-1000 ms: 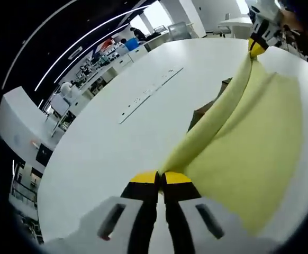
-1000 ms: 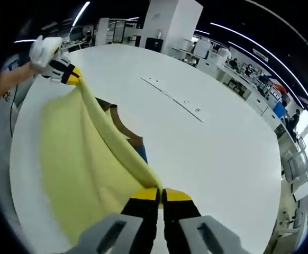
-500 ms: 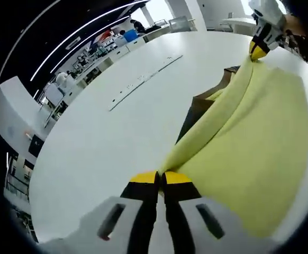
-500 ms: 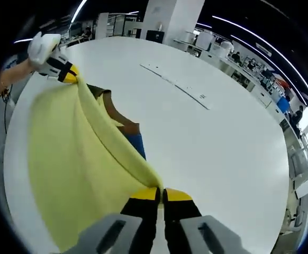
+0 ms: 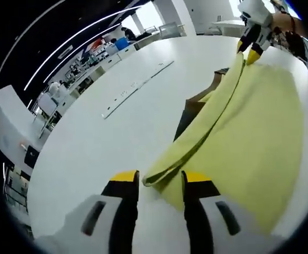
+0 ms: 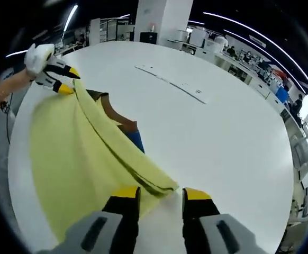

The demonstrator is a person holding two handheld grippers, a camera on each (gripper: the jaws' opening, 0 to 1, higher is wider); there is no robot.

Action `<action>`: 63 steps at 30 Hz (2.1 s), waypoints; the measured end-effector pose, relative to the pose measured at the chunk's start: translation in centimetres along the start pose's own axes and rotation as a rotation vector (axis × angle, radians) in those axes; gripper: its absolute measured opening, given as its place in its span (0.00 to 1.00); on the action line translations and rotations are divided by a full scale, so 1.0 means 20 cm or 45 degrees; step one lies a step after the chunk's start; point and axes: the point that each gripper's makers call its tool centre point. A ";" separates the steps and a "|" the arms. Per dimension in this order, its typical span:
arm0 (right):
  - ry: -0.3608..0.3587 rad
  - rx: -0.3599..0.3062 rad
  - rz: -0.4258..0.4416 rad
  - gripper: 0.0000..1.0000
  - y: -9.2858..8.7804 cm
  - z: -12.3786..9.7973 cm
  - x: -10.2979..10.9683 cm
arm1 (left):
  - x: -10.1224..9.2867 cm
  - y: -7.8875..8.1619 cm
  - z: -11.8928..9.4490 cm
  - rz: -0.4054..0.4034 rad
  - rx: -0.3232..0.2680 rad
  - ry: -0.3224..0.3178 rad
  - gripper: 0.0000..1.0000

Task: Fold the garment on the visible template until the final outline fits inside the template.

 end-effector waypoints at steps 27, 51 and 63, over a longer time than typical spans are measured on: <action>-0.051 -0.251 0.444 0.46 0.15 -0.01 -0.10 | 0.19 0.05 -0.02 -0.445 -0.192 0.100 0.46; 0.148 -0.249 0.402 0.60 -0.01 -0.38 0.33 | -0.12 -0.13 -0.41 -0.533 -0.295 -0.161 0.67; 0.181 -0.222 0.397 0.55 -0.18 -0.46 0.44 | -0.32 -0.28 -0.48 -0.475 -0.219 -0.256 0.54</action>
Point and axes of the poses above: the point that each gripper's makers call its tool centre point, and the gripper's own axes: z roughly forward along the fingers, x roughly to its left, y roughly out of its top, and after that the axes turned 3 degrees about x, right-handed
